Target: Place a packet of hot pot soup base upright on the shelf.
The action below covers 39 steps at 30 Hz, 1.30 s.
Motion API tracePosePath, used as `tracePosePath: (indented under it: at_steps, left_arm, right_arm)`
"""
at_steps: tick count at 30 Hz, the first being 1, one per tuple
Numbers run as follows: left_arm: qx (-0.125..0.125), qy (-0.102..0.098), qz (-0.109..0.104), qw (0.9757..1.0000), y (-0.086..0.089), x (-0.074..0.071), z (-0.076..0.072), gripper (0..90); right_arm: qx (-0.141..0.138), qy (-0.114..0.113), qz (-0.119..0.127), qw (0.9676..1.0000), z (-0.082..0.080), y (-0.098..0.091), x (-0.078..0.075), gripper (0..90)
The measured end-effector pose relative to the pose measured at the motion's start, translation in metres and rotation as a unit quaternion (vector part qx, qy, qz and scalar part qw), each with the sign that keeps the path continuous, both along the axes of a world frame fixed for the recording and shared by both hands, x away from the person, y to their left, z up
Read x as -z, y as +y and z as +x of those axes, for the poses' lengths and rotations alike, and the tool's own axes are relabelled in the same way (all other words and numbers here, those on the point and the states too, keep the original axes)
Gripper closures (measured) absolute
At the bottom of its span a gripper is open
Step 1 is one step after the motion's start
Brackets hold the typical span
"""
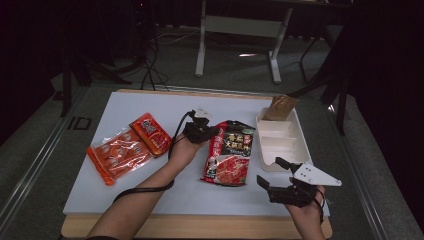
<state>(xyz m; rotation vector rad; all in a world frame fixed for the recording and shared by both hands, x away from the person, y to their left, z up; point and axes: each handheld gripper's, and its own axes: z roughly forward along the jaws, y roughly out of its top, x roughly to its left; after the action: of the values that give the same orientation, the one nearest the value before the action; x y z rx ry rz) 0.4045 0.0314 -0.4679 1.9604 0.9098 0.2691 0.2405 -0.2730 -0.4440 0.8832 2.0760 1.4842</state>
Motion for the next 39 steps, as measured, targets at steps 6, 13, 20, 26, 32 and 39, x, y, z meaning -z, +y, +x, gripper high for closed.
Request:
tracePosePath:
  at_steps: [6,13,20,26,32,39]
  left_arm:
    - [0.015,-0.021,-0.023,0.9994,0.002,-0.013,-0.02,86.8]
    - [0.038,-0.041,-0.046,0.9974,0.004,-0.025,-0.041,86.8]
    - [0.056,-0.065,-0.069,0.9939,0.008,-0.041,-0.058,86.9]
    - [0.069,-0.067,-0.106,0.9898,0.015,-0.051,-0.063,86.9]
    - [0.089,-0.079,-0.14,0.9829,0.015,-0.059,-0.069,86.9]
    - [0.103,-0.097,-0.176,0.9742,0.013,-0.067,-0.073,86.9]
  right_arm:
    - [0.01,-0.002,-0.013,0.9999,0.0,0.0,-0.003,10.6]
    - [0.001,0.011,-0.02,0.9997,0.004,0.003,-0.005,10.7]
    - [0.003,0.009,-0.013,0.9999,0.009,0.0,-0.012,17.1]
    - [0.012,0.01,-0.009,0.9998,0.02,-0.001,-0.022,22.5]
    - [0.001,0.015,0.006,0.9999,0.032,0.005,-0.032,38.2]
    - [-0.015,0.026,0.017,0.9994,0.042,0.012,-0.041,57.3]
